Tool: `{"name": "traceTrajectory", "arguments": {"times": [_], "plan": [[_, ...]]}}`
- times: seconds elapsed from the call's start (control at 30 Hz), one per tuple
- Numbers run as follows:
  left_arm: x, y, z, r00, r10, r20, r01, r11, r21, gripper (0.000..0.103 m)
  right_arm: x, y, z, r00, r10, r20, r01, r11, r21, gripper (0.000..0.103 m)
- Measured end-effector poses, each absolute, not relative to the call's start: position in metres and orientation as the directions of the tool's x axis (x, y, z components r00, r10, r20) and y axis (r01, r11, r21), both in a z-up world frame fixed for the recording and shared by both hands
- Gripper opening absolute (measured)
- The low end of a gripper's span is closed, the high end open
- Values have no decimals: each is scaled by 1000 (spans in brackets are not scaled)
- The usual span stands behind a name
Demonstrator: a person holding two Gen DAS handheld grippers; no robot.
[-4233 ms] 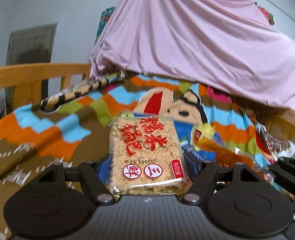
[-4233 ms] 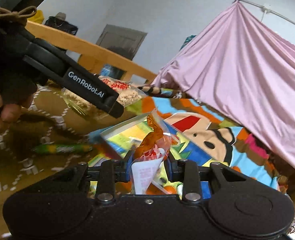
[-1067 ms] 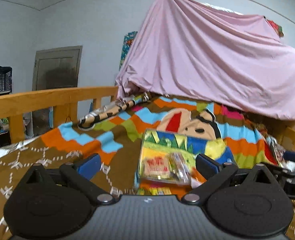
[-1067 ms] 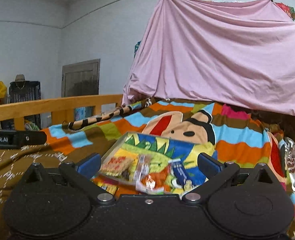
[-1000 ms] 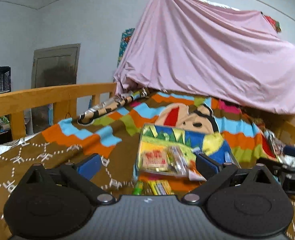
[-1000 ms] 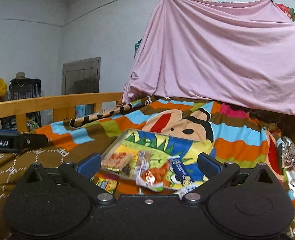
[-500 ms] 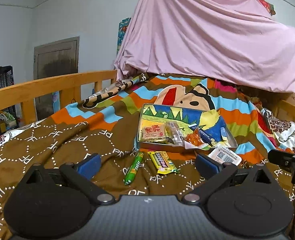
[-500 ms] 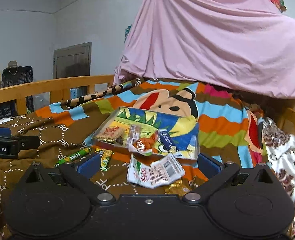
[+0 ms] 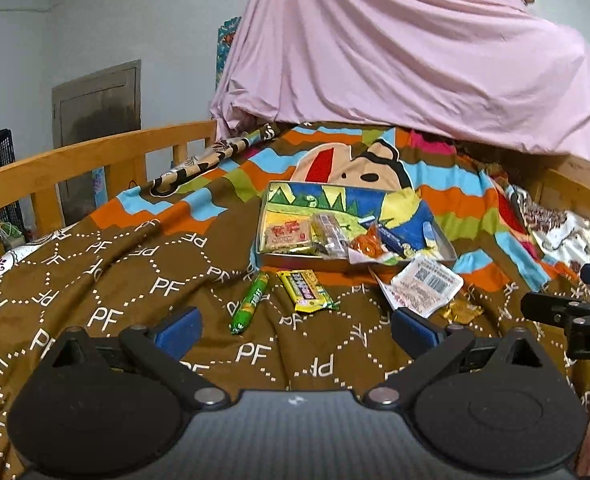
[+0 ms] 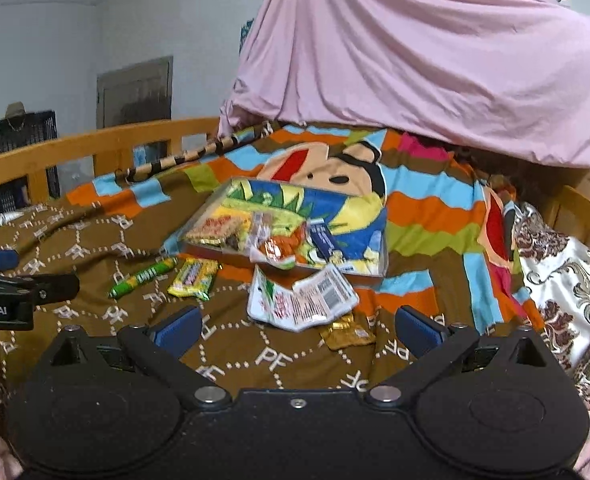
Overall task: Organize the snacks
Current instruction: 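Lower both grippers toward the white packet and gold foil packet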
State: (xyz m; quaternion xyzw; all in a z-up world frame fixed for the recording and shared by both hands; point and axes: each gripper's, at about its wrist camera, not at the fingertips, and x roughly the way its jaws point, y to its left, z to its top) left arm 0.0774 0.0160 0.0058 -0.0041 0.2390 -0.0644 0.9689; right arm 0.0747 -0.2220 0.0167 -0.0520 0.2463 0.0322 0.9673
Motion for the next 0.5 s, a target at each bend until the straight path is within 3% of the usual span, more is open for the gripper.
{"name": "traceTrajectory", "arguments": {"times": [0.5], "plan": [[84,15,3,849,-137,-510,130,990,-48,103,88,-222,8,827,31,-562,-93,992,-82,102]]}}
